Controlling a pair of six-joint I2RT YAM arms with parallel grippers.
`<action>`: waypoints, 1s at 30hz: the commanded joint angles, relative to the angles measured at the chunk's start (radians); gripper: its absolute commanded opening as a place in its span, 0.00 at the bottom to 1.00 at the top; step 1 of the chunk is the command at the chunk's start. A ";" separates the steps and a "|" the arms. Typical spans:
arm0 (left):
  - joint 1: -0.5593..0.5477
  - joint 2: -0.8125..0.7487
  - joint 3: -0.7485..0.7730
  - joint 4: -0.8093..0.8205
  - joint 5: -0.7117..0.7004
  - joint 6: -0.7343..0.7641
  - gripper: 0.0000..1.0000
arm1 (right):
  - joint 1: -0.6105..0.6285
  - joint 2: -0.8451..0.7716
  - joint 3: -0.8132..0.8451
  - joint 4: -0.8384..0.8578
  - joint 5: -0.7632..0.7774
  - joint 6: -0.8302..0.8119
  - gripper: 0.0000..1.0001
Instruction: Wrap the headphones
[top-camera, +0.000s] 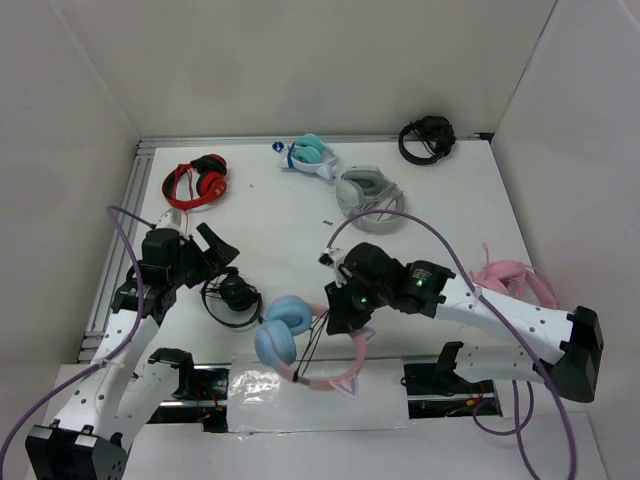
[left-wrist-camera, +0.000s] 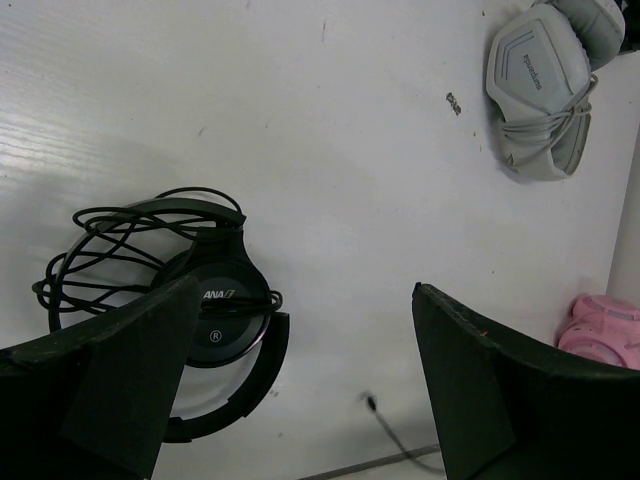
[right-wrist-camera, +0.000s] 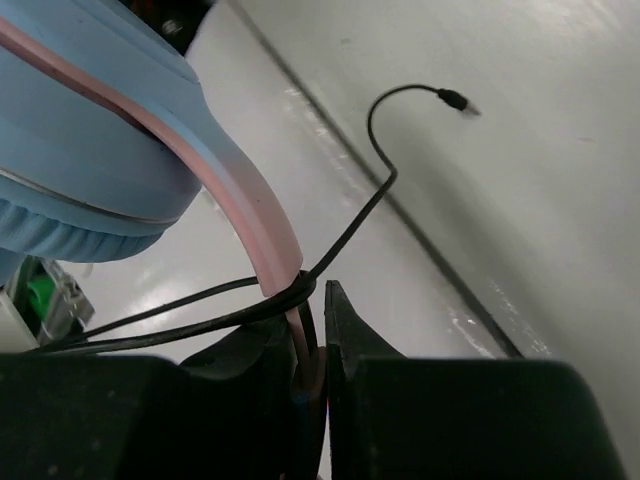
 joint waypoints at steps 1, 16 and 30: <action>0.008 -0.009 -0.010 0.048 0.016 0.029 0.99 | -0.134 -0.019 -0.081 0.184 -0.145 0.010 0.00; 0.008 0.071 -0.026 0.128 0.047 0.050 0.99 | -0.584 0.030 -0.238 0.241 0.021 0.069 0.00; 0.008 0.097 -0.134 0.489 0.451 0.277 0.99 | -0.513 -0.093 -0.020 0.022 0.124 -0.027 0.00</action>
